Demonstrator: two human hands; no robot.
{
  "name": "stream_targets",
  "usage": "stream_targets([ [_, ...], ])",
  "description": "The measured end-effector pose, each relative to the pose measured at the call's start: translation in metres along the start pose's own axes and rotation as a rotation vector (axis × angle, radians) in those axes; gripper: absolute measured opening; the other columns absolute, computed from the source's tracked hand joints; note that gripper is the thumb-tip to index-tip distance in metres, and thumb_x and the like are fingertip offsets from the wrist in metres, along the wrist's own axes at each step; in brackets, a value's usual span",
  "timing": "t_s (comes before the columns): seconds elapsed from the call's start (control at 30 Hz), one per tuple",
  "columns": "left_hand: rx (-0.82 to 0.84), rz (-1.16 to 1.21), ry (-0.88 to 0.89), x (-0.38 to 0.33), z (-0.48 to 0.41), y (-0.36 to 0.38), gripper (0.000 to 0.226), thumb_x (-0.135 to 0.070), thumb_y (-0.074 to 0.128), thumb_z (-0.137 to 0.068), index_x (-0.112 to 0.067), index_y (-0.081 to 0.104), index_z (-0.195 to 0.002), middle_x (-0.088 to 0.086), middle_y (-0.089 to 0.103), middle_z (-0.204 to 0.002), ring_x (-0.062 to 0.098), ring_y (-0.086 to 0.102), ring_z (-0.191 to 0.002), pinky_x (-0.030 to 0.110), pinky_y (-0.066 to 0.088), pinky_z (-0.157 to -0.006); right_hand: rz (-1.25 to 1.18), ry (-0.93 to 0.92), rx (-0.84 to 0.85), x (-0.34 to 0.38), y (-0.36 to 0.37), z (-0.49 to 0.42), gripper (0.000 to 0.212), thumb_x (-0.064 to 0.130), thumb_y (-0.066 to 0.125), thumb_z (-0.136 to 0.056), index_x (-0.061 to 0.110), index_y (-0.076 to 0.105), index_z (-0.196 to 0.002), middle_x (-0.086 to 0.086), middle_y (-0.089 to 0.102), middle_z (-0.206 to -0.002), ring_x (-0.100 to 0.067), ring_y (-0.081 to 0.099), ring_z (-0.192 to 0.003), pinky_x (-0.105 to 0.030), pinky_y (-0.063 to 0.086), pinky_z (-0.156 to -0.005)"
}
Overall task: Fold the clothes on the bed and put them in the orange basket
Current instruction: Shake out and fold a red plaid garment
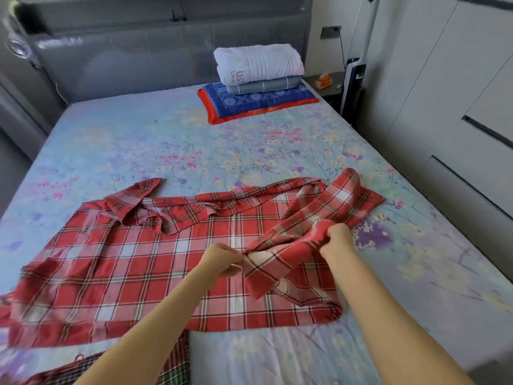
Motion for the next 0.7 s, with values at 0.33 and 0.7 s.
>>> stream_targets([
  [0.33,-0.256,0.296,0.088,0.010,0.022,-0.110,0.015,0.008,0.049,-0.087,-0.003,0.059,-0.083,0.013,0.058,-0.067,0.017,0.056,-0.048,0.020,0.046,-0.049,0.414,-0.362,0.313,0.043,0.154,0.110,0.007,0.004,0.059,-0.084,0.008,0.053,-0.082,-0.006,0.046,-0.071,-0.019,0.043,-0.063,-0.025,0.033,-0.059],
  [0.7,-0.667,0.514,0.050,0.100,0.072,-0.276,0.024,0.013,0.051,-0.081,-0.007,0.059,-0.073,0.010,0.054,-0.057,0.019,0.049,-0.051,0.017,0.044,-0.040,0.614,-0.810,0.747,-0.029,0.305,0.231,0.010,0.015,0.054,-0.093,0.010,0.050,-0.085,0.006,0.048,-0.072,-0.005,0.044,-0.064,-0.011,0.036,-0.056],
])
Point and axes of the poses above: each hand's wrist, its own z-axis away from the middle knuckle, its own y-axis out of the palm, x = y × z, the point moved 8 cm from there along -z, towards the middle knuckle
